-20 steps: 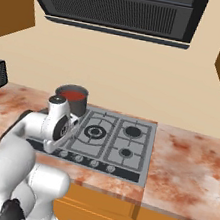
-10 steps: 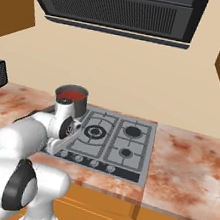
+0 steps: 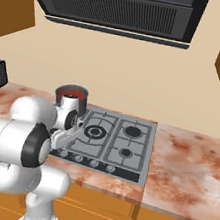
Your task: Wait until the marinara sauce is simmered to a deep red color and then turn off the stove.
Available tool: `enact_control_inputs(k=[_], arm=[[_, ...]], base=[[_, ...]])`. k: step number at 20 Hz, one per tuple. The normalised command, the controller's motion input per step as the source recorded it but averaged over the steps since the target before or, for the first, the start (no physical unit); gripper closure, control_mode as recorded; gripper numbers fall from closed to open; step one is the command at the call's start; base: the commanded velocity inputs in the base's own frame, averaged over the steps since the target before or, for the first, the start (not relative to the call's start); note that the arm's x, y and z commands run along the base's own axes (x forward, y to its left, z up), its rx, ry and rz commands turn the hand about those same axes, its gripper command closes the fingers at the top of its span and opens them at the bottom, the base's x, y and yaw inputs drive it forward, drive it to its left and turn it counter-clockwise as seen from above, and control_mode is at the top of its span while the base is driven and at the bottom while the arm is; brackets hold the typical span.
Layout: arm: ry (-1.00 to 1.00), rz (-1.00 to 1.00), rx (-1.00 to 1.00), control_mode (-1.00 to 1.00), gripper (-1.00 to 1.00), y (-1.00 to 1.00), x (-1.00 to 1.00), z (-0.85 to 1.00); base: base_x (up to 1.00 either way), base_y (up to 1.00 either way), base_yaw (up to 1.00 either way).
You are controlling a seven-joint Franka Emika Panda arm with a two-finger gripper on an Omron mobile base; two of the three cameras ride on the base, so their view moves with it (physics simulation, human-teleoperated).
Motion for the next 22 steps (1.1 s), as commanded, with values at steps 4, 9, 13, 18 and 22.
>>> enact_control_inputs(k=[4,9,13,18,22], arm=[[0.07,0.0,0.0,-1.0,-1.0,0.01,0.0,-0.11],[-0.05,0.03,0.0,-1.0,-1.0,0.0,-0.31,-0.18],[-0.13,0.01,0.0,-1.0,-1.0,0.0,-0.08,-0.14],[-0.18,0.01,0.0,-1.0,-1.0,0.0,-0.1,-0.21],[-0.05,0.0,0.0,-1.0,-1.0,0.0,-0.03,-0.05]], base=[[0.0,0.0,0.0],[0.0,0.0,0.0],[0.0,0.0,0.0],[0.0,0.0,0.0],[0.0,0.0,0.0]])
